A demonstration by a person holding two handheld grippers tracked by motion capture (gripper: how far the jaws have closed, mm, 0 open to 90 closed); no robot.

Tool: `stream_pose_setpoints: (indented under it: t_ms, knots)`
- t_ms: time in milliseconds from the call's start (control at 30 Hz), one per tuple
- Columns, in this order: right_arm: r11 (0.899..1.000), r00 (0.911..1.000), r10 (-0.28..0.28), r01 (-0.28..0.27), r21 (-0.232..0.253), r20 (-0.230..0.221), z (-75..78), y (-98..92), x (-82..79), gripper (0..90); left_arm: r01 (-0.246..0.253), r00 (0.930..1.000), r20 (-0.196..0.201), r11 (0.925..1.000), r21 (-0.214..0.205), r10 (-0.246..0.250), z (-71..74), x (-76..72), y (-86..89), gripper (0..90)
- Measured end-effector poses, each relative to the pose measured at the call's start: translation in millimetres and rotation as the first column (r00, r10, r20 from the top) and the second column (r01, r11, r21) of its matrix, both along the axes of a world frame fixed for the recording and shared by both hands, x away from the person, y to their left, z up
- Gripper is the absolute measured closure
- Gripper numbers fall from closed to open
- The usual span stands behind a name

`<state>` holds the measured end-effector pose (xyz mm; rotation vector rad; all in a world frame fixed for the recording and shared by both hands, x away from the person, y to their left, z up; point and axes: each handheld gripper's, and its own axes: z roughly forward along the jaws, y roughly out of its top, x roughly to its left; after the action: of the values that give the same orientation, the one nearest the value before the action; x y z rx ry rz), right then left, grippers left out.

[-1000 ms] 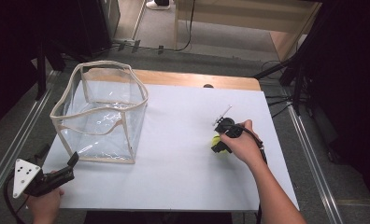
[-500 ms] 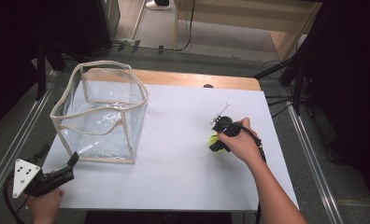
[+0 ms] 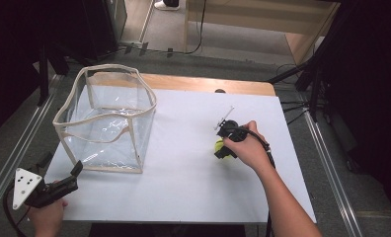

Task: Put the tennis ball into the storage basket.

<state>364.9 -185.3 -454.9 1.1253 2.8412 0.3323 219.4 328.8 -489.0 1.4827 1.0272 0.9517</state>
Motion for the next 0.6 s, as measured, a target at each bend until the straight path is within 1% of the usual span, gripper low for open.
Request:
stream_pose_setpoints:
  t_ms: [33,67,167,267,333,600]
  knots:
    - [1.0,1.0,0.003,-0.003,0.01,0.005,0.0,2.0,0.1,23.7,0.0,1.0,0.0,1.0,0.0,0.0,0.0,0.0,0.0,6.9]
    - [1.0,1.0,0.005,-0.005,0.002,0.0,1.3,4.3,0.2,23.7,0.0,1.0,0.0,1.0,0.0,0.0,0.0,0.1,0.0,6.9]
    - [1.0,0.9997,0.022,-0.022,0.002,0.006,3.0,10.6,0.8,23.7,0.0,1.0,0.0,1.0,0.0,0.0,0.0,0.1,0.0,6.9]
    - [1.0,0.9996,0.028,-0.028,0.013,0.007,4.1,17.6,0.9,23.7,-0.001,1.0,0.0,1.0,0.0,0.001,0.1,0.0,0.1,6.9]
    - [0.999,0.999,0.043,-0.043,0.006,0.007,5.0,21.4,1.5,23.8,0.0,1.0,0.001,1.0,-0.002,0.0,0.0,0.1,0.0,6.9]
    - [0.997,0.9968,0.079,-0.079,0.013,0.005,5.8,39.4,3.9,23.8,0.0,1.0,0.001,1.0,-0.001,0.0,0.0,0.0,0.0,6.9]
